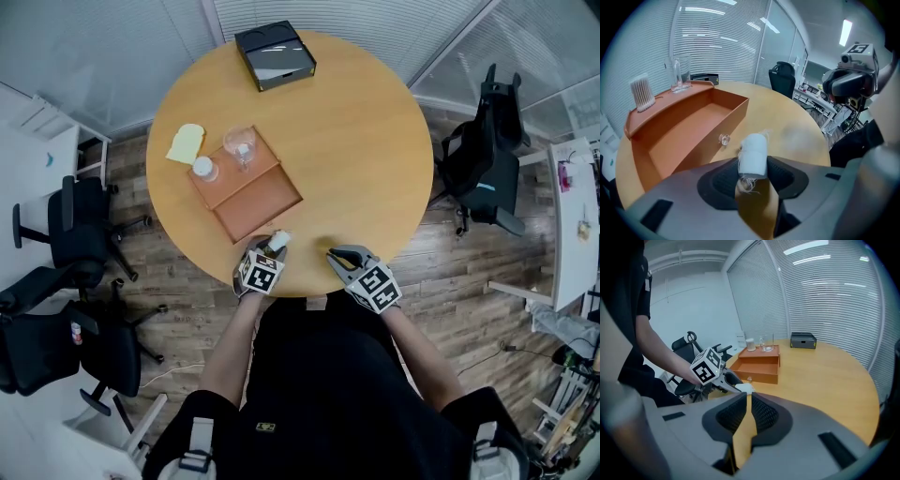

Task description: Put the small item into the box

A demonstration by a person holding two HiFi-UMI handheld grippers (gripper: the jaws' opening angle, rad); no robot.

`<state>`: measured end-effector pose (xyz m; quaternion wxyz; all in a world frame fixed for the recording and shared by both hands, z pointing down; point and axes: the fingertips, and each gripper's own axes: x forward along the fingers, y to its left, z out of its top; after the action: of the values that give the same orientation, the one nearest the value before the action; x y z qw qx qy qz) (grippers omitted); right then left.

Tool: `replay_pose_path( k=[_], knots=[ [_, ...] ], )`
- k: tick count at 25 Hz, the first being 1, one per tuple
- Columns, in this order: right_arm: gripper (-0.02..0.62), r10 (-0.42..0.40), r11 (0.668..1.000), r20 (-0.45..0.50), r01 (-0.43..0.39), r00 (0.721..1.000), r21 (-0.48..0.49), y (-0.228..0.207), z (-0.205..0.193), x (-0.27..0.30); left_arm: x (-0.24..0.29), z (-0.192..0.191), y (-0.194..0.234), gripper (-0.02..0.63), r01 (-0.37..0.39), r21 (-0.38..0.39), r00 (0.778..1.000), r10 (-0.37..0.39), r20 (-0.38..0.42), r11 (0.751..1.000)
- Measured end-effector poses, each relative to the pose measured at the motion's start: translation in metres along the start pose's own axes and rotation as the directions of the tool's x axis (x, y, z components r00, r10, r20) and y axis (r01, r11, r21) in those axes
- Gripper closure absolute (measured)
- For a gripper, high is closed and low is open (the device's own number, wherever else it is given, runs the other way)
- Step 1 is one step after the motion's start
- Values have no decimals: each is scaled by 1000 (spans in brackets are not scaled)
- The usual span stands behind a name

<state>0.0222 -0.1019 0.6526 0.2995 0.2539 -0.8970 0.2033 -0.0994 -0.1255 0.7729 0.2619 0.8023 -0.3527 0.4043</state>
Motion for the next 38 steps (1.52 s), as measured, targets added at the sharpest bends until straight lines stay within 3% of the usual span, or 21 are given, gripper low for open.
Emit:
replay_pose_path(
  k=[4,13,24,29,38],
  knots=[
    [568,3,1000,4,-3,1000,-1,-2,1,1,-5,1,-5,423,10,15,1000,-10,10,1000],
    [568,11,1000,12,-11,1000,0,-2,3,7,-42,22,-13,425,-16,72,993,8,114,997],
    [568,26,1000,8,-26,1000,10,5,0,16,-83,60,27,425,-104,70,978,90,186,992],
    [568,28,1000,7,-28,1000,10,6,2,19,-81,71,50,426,-118,86,978,100,185,989],
    [568,34,999,-14,-34,999,9,3,1,26,-54,68,86,426,-131,114,987,119,103,985]
  ],
)
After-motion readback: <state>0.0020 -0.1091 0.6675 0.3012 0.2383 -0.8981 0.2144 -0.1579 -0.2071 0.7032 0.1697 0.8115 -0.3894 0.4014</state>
